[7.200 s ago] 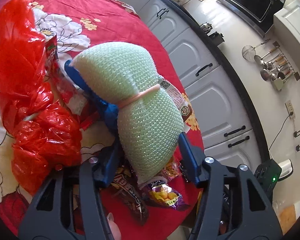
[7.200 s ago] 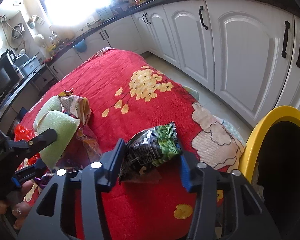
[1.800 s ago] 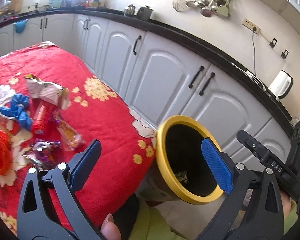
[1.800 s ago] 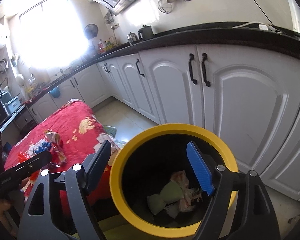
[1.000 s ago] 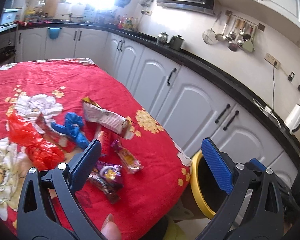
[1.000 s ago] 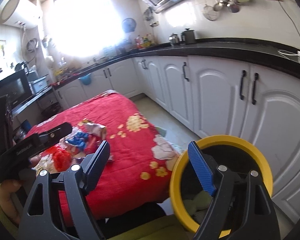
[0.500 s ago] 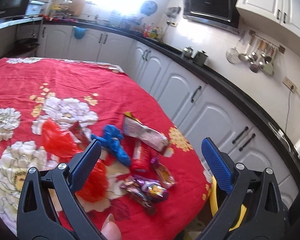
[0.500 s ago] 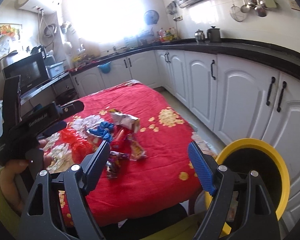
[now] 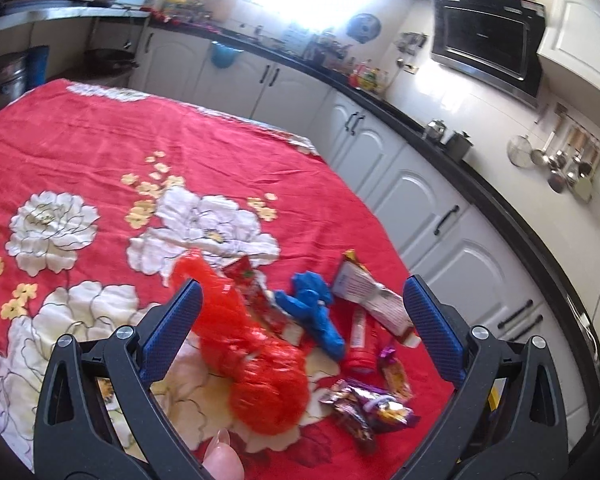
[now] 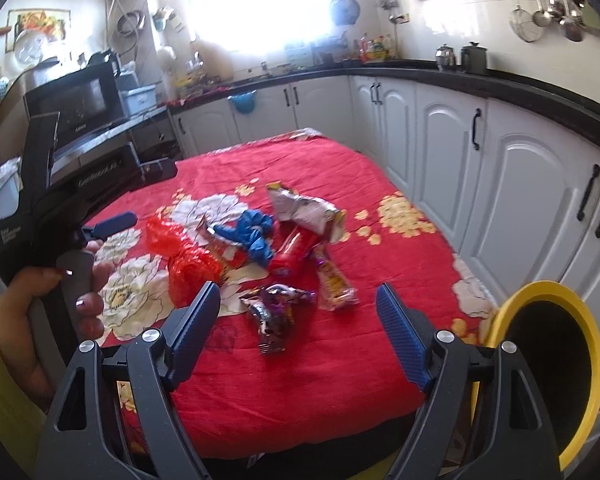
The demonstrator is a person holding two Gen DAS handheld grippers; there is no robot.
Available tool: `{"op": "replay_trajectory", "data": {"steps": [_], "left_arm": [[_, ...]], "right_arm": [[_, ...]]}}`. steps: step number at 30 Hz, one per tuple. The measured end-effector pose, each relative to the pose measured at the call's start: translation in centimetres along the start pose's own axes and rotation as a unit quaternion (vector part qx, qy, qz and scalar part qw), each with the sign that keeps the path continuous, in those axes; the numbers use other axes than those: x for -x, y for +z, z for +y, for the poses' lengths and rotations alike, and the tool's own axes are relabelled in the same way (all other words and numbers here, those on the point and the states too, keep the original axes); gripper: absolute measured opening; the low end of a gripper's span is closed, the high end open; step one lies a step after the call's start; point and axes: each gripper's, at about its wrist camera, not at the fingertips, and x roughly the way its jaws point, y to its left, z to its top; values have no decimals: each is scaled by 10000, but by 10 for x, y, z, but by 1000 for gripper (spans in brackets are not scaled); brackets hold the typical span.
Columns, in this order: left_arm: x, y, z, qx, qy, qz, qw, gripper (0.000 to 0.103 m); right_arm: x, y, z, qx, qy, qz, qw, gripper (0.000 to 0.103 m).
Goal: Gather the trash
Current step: 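Grasp the red plastic bag with the left tool while the right tool grasps the purple wrapper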
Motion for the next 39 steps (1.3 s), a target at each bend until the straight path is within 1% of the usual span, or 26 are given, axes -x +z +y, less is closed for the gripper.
{"op": "replay_trajectory", "data": {"steps": [5,10,14,17,19,21,22,26,28,29,30,31,33,39], "left_arm": [[-10,-1,17,209,145,101,9996,92],[-26,-6,32,434,228,369,9981,92],[-39,-15,42,583,290,602,9961,92],[-47,-22,45,654,303,760,9945,92],[-51,-27,46,720,311,862,9932,92],[-54,-32,47,796,293,927,9921,92],[-55,-34,48,842,278,954,9915,92],[-56,-38,49,869,275,964,9912,92],[-55,-39,47,882,257,966,9911,92],[-55,-41,46,879,264,968,9911,92],[-54,-41,44,870,273,970,9911,92],[-54,-43,42,847,284,976,9912,92],[-52,-46,38,806,305,983,9914,92],[-52,-54,27,650,299,1027,9921,92]], "right_arm": [[-20,-2,8,85,101,221,9997,77],[-38,-4,14,136,126,379,9991,77],[-49,-5,16,173,148,460,9987,74],[-57,-7,16,174,166,532,9983,70],[-62,-8,16,151,174,593,9980,65],[-66,-10,15,117,177,632,9978,62],[-68,-10,14,101,180,650,9977,58],[-74,-12,13,124,160,664,9976,49],[-76,-13,13,104,173,693,9974,40],[-77,-14,12,94,182,694,9974,38],[-77,-14,12,94,188,697,9973,34],[-78,-14,12,98,205,705,9973,26],[-78,-14,12,109,250,721,9970,20],[-72,-14,7,39,260,675,9974,18]]}}
